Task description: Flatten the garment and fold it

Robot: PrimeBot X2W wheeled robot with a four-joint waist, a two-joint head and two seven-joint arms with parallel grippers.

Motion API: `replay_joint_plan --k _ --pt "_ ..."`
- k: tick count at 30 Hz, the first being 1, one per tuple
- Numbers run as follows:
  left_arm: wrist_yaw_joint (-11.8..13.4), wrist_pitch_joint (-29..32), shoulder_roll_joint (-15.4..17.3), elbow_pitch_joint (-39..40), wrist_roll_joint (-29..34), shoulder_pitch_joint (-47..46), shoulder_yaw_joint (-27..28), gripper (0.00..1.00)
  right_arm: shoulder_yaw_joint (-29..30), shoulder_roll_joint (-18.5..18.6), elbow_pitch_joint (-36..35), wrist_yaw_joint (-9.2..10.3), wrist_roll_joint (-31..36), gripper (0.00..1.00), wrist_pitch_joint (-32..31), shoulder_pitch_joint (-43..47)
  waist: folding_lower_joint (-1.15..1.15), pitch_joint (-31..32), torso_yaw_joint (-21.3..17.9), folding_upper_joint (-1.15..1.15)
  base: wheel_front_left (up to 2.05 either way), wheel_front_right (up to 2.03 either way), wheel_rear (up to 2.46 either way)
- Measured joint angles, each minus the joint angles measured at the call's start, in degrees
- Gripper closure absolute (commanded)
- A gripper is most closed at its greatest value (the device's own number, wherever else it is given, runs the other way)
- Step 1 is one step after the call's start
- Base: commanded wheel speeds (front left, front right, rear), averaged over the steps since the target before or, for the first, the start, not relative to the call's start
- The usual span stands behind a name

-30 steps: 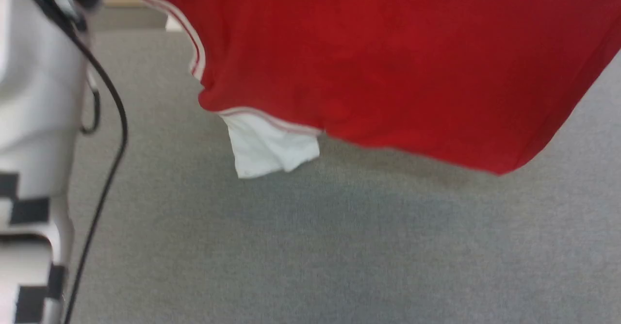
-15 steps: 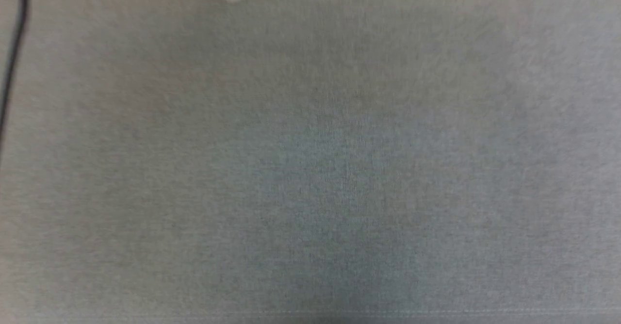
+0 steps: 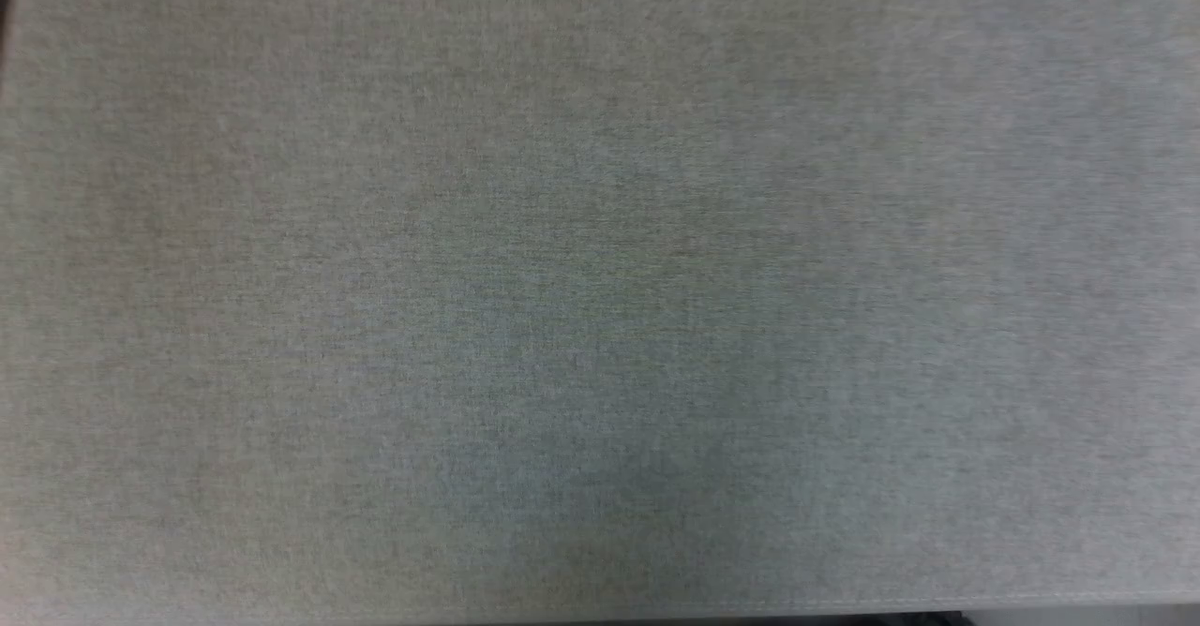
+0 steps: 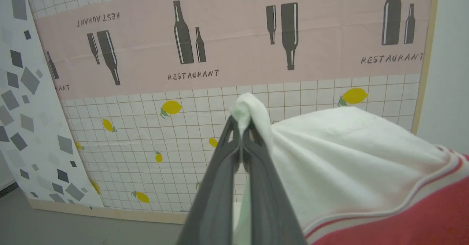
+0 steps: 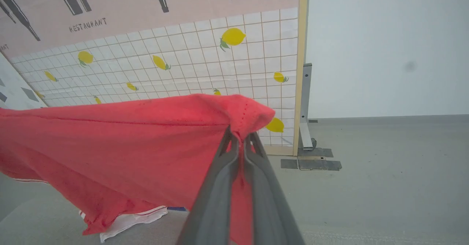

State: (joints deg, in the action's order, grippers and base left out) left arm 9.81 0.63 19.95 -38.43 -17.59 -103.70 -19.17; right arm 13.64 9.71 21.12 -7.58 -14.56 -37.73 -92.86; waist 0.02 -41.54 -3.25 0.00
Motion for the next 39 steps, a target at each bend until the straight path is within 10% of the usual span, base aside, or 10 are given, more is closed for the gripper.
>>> replay_joint_plan --k 20,39 --pt "-7.8 -13.9 -8.0 -8.9 -9.5 35.4 -0.8 1.0 -9.4 4.5 -1.7 0.0 -17.6 1.0 9.3 42.0 -0.02 9.6 4.3 0.0 0.0 0.0 0.0" --pt "-7.6 -5.2 -9.3 10.3 -23.5 91.3 1.2 1.0 -15.2 6.7 -1.1 0.0 -25.8 1.0 20.0 79.0 -0.03 33.4 5.8 0.0 0.0 0.0 0.0"
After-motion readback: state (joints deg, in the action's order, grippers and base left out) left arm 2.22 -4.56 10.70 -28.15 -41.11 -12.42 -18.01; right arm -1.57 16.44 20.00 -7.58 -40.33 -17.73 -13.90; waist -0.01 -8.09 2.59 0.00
